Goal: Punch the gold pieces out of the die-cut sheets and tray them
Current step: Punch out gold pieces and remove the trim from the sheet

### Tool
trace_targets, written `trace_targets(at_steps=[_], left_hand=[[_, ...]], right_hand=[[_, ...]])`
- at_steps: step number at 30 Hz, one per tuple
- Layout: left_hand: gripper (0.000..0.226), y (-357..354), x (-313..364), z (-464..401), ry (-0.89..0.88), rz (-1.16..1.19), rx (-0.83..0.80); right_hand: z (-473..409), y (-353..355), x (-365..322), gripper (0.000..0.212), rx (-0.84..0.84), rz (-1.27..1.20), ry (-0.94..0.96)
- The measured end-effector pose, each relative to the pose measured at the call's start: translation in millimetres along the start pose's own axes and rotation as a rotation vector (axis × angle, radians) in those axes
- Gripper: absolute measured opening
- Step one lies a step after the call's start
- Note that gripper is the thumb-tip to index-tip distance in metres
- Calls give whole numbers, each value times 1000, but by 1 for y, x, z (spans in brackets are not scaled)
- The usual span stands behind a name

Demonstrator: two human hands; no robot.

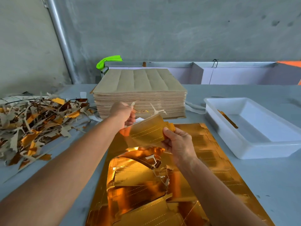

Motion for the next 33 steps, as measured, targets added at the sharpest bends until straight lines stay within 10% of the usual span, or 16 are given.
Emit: trace_targets(at_steps=[12, 16, 23, 33], left_hand=[[44, -1, -26, 12, 195, 206, -91], [57, 10, -9, 34, -107, -28, 24], [13, -5, -8, 65, -446, -207, -329], [18, -8, -26, 55, -428, -248, -363]], right_hand=[[-11, 45, -13, 17, 417, -54, 175], [-9, 41, -21, 15, 422, -87, 219], [-12, 36, -18, 11, 392, -209, 55], [-24, 49, -20, 4, 363, -133, 9]])
Point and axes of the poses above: each hand's wrist, its own z-axis away from the middle knuckle, its own y-axis out of the back of the hand, x = y × z, the point moved 8 cm from there along -z, towards the middle knuckle, and after that the axes turned 10 degrees about x, right-handed, at the moved point
